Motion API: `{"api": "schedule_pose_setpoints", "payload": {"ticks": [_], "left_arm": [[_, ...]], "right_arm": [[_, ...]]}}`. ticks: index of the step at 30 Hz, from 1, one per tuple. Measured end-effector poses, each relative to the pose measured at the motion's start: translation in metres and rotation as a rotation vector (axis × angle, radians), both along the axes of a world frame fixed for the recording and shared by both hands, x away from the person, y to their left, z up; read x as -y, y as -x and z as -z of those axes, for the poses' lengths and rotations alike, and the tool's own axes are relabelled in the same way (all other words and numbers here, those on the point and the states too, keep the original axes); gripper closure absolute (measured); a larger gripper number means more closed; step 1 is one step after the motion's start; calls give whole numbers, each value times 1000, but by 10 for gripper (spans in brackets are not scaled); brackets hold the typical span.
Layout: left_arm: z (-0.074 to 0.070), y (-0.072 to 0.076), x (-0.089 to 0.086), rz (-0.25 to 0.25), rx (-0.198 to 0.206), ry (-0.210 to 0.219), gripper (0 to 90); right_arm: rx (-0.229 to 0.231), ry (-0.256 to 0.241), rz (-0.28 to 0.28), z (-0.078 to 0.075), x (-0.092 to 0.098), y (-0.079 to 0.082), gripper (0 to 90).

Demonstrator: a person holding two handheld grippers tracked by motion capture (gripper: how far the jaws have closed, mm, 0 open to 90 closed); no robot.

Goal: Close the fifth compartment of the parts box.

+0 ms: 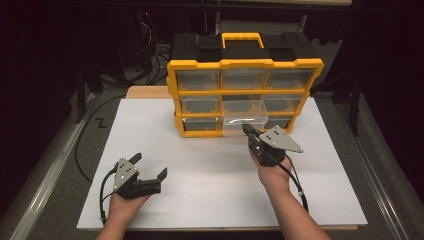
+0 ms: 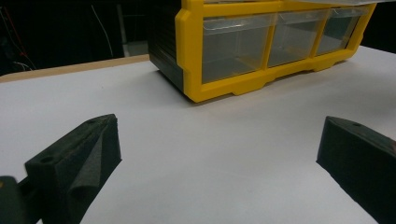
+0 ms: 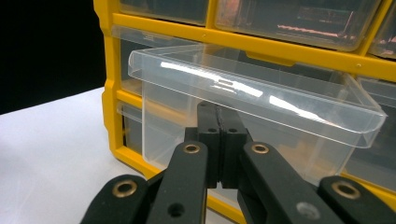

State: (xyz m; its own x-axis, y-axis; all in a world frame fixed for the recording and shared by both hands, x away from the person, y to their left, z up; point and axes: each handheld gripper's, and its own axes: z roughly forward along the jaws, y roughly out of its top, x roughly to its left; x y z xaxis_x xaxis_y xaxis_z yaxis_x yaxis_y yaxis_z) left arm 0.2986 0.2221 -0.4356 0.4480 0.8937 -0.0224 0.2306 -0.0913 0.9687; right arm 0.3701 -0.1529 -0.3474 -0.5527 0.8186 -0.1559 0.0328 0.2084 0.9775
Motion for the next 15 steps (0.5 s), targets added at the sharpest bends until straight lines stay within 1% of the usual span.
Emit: {"api": "schedule_pose_setpoints", "payload": {"ticks": [7, 15], "left_arm": [[0, 0, 0, 8, 1, 2, 3], [0, 0, 0, 11, -2, 1, 3]], "right_arm": [[-5, 0, 2, -1, -2, -2, 900], [-8, 15, 13, -5, -6, -7, 900]]}}
